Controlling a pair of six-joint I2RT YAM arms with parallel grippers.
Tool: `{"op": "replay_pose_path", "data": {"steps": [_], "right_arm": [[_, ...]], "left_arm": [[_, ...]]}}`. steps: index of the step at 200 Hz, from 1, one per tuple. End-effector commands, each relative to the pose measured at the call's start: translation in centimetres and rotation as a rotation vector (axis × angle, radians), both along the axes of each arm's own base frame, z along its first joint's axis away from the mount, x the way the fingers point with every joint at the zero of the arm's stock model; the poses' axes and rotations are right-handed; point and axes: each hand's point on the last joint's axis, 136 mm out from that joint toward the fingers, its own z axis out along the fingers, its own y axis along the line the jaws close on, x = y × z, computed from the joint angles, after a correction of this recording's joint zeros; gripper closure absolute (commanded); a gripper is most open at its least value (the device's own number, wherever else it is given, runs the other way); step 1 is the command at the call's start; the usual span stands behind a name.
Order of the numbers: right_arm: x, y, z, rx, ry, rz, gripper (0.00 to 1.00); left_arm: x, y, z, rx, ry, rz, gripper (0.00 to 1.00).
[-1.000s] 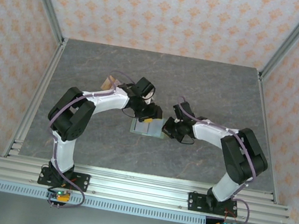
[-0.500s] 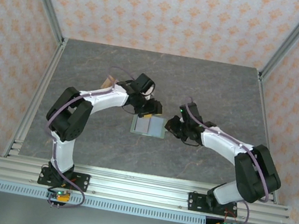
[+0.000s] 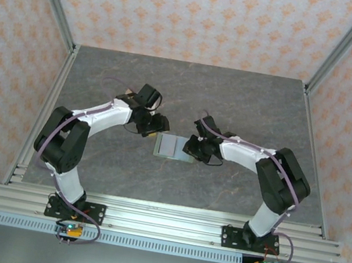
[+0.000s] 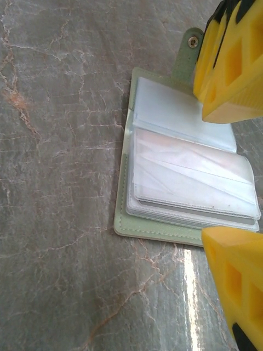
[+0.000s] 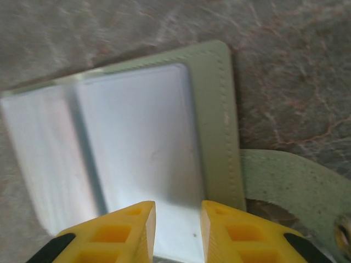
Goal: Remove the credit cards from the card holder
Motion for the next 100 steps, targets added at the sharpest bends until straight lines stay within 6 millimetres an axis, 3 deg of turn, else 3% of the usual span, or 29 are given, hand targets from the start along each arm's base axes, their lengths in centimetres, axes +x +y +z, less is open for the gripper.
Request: {"op": "replay_pose_path", "data": {"steps": [1, 41, 100], "right_arm": [[-0.1, -0.7, -0.8, -0.069, 0.027, -0.007, 0.72], [-0.5, -1.4, -2.0, -0.114, 0.058, -0.016, 0.72], [-0.6, -1.6, -2.2, -0.127, 0.059, -0.015, 0.72]], "left_arm": [[-0.8, -0.7, -1.0, -0.003, 0.029, -0.043, 0.47], [-1.2, -2.2, -1.9, 0.000, 0.053, -0.095, 0.47], [-1.5, -2.1, -3.3, 0.053, 0.091, -0.118, 0.46]]}}
